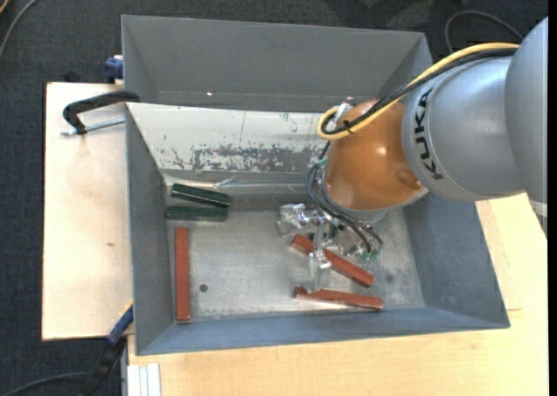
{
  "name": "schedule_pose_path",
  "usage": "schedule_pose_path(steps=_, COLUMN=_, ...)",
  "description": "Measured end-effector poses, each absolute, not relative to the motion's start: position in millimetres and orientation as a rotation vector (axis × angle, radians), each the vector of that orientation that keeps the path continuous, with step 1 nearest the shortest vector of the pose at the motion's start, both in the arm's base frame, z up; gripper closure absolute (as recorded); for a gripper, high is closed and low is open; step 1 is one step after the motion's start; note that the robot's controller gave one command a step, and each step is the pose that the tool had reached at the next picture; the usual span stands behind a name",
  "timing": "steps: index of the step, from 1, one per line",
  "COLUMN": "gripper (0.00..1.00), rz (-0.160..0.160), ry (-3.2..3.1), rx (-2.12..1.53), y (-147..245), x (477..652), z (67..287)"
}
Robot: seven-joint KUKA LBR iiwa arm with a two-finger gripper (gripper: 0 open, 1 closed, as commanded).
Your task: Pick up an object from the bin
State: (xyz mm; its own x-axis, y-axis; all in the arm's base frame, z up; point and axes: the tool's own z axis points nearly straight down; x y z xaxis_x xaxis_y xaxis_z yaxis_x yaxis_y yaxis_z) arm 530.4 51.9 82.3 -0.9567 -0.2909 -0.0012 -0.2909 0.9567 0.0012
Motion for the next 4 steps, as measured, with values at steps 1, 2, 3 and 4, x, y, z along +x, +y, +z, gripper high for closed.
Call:
schedule_pose_path(steps=1, gripper=0.0, rz=-0.002, ry=3.113, rx=-0.379, y=6.6, x=544.9, z=74.0)
schedule_pose_path(steps=2, gripper=1.0, rz=0.002, ry=3.113, rx=-0.386, y=9.6, x=544.4, z=74.3)
schedule_pose_path(steps=3, gripper=1.0, rz=-0.001, ry=3.108, rx=-0.35, y=6.4, x=541.0, z=180.7)
schedule_pose_path(steps=4, gripper=1.0, rz=-0.001, ry=3.108, rx=-0.327, y=8.4, x=536.9, z=323.9)
